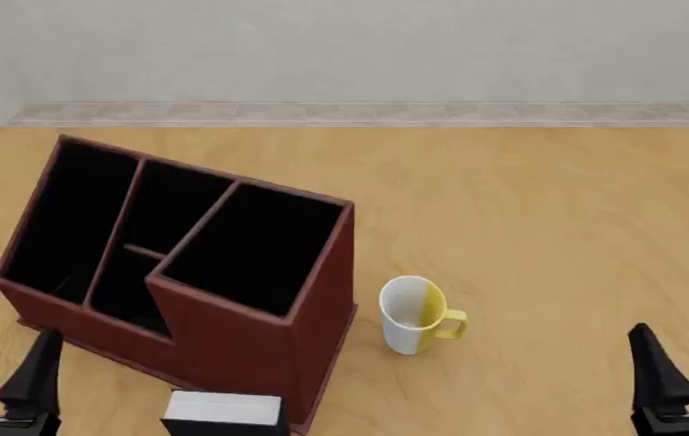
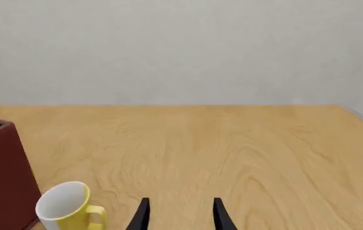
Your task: Pick up the book and place it in the right compartment of the caddy.
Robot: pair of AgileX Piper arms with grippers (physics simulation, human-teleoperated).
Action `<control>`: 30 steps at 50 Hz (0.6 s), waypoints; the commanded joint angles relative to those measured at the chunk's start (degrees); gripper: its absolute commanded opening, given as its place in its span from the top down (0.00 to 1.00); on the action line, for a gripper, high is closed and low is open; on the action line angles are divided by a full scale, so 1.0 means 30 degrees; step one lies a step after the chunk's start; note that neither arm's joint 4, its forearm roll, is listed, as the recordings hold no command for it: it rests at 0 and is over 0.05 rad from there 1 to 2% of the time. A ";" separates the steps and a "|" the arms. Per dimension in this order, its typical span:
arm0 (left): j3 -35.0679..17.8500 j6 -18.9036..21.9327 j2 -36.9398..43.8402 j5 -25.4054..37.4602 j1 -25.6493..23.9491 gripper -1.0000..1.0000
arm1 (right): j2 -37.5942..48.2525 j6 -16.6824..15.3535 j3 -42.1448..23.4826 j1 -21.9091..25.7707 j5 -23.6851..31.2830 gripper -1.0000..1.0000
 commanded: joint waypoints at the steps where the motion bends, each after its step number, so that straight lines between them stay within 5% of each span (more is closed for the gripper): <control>1: -0.0055 0.0000 0.0094 -0.0022 0.0000 0.00 | -0.0477 0.0114 0.0173 0.0447 -0.0200 0.00; 18: -0.0055 0.0000 0.0094 -0.0022 0.0000 0.00 | -0.0442 0.0053 -0.2398 0.1002 0.2064 0.00; 30: -0.0055 0.0000 0.0094 -0.0022 0.0000 0.00 | 0.0665 -0.0703 -0.4814 0.3369 0.3301 0.00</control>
